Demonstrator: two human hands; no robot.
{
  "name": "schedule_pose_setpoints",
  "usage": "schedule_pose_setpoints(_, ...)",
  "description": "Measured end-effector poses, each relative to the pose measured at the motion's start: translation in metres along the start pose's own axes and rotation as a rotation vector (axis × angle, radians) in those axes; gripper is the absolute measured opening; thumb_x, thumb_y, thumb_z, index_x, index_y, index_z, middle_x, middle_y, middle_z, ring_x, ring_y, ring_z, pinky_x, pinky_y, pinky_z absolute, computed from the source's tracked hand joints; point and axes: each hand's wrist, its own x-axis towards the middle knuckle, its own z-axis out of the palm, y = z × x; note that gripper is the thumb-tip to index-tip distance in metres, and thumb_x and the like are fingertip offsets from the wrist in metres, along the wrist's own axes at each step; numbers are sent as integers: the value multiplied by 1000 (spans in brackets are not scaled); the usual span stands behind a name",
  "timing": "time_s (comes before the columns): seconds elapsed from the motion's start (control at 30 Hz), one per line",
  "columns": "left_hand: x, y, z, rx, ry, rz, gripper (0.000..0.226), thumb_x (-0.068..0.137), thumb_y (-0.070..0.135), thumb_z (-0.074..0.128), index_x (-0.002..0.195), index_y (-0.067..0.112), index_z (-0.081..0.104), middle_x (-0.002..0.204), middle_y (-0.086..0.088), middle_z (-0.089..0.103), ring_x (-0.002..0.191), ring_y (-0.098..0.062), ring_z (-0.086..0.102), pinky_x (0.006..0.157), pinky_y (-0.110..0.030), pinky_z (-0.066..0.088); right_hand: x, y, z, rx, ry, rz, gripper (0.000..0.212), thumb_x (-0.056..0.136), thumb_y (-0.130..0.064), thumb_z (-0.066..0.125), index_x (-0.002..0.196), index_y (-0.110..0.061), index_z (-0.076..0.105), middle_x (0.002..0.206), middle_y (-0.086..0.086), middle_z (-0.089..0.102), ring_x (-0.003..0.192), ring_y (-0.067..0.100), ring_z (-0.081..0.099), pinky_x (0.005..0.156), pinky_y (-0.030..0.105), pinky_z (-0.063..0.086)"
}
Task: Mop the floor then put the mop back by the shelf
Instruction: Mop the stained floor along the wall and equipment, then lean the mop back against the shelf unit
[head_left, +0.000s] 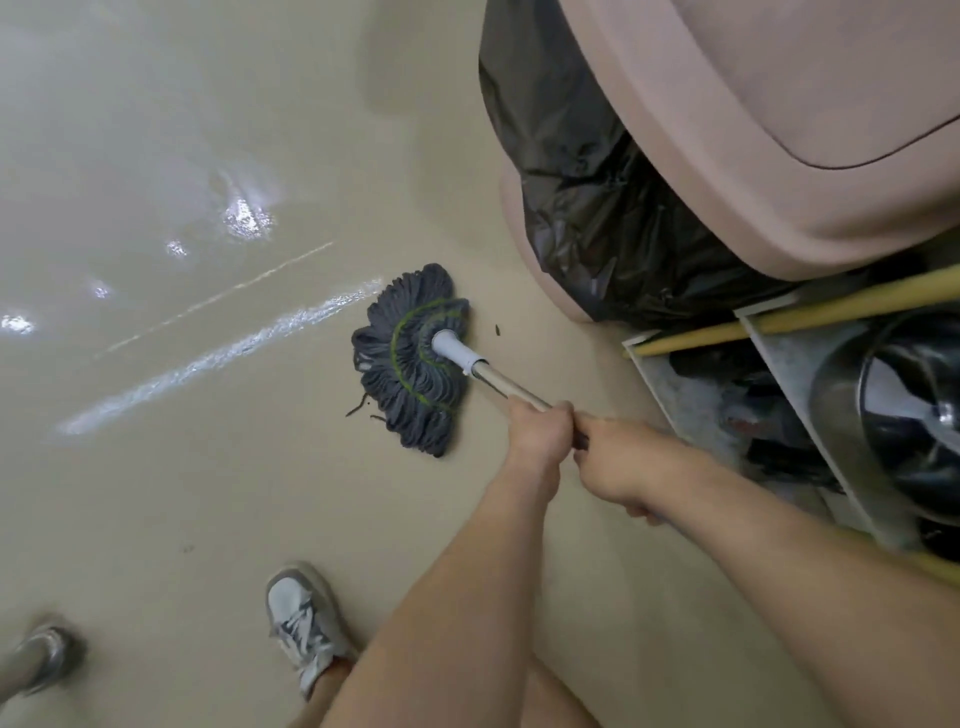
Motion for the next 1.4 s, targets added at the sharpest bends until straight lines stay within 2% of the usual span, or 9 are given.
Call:
schedule_pose_setpoints(0.13, 27, 14, -74, 127, 100, 37, 16, 82, 5, 54, 97, 3, 50, 81, -13, 53, 58, -18, 48, 50, -24, 37, 13, -60, 5, 5, -29, -108, 37, 93, -21, 42, 130, -24, 48, 92, 6, 59, 64, 26, 60, 43, 24, 38)
schedule_pose_setpoints(0.3, 57, 47, -152, 247, 166, 19, 15, 66, 11, 59, 72, 9, 45, 70, -13, 49, 54, -22, 45, 51, -26, 35, 30, -132, 16, 29, -26, -200, 43, 95, -21, 43, 137, -23, 42, 125, 11, 60, 107, 33, 61, 72, 32, 41)
schedule_pose_setpoints(0.47, 54, 73, -141, 335, 53, 3, 14, 76, 11, 60, 81, 8, 47, 75, -11, 49, 61, -20, 45, 53, -26, 36, 28, -127, -8, 42, -6, -122, 45, 93, -18, 43, 136, -31, 45, 122, 7, 62, 105, 33, 60, 71, 33, 42)
schedule_pose_setpoints(0.67, 31, 65, -64, 536, -161, -4, 11, 83, 13, 57, 85, 4, 51, 68, -7, 51, 56, -18, 46, 53, -24, 38, 8, -58, -30, 207, -59, 78, 32, 96, -23, 39, 125, -29, 52, 88, 1, 55, 54, 16, 48, 44, 25, 33)
schedule_pose_setpoints(0.8, 11, 44, -20, 727, -344, -32, 26, 85, 17, 58, 66, 11, 42, 66, -9, 53, 57, -23, 51, 58, -32, 44, -18, -19, -13, 280, -78, 207, 35, 96, -23, 39, 129, -29, 50, 93, 3, 62, 54, 15, 47, 44, 25, 34)
schedule_pose_setpoints(0.9, -5, 31, 14, 748, -458, -95, 17, 92, 24, 58, 88, 8, 55, 101, -22, 67, 94, -33, 66, 81, -38, 54, -31, 17, -12, 188, -81, 263, 38, 95, -25, 41, 133, -28, 46, 103, 7, 63, 69, 21, 54, 50, 26, 37)
schedule_pose_setpoints(0.97, -17, 29, 38, 752, -517, -112, 24, 96, 30, 52, 99, 6, 58, 106, -20, 68, 94, -32, 66, 72, -33, 52, -34, 42, -22, 78, -92, 262, 38, 94, -22, 42, 132, -24, 46, 106, 8, 63, 82, 25, 57, 58, 29, 41)
schedule_pose_setpoints(1.2, -45, 34, 78, 1397, -460, 530, 35, 100, 15, 37, 130, 2, 50, 124, -23, 62, 117, -40, 58, 92, -41, 45, -27, 81, -56, -169, -26, 299, 36, 89, -15, 51, 123, -22, 58, 101, 4, 59, 84, 25, 54, 67, 33, 43)
schedule_pose_setpoints(1.4, -74, 27, 108, 1241, -432, 722, 50, 88, 29, 62, 132, 10, 48, 114, -17, 69, 107, -37, 62, 81, -37, 47, -35, 106, -89, -427, 121, 227, 40, 94, -23, 51, 133, -26, 55, 135, 0, 56, 123, 25, 54, 91, 37, 43)
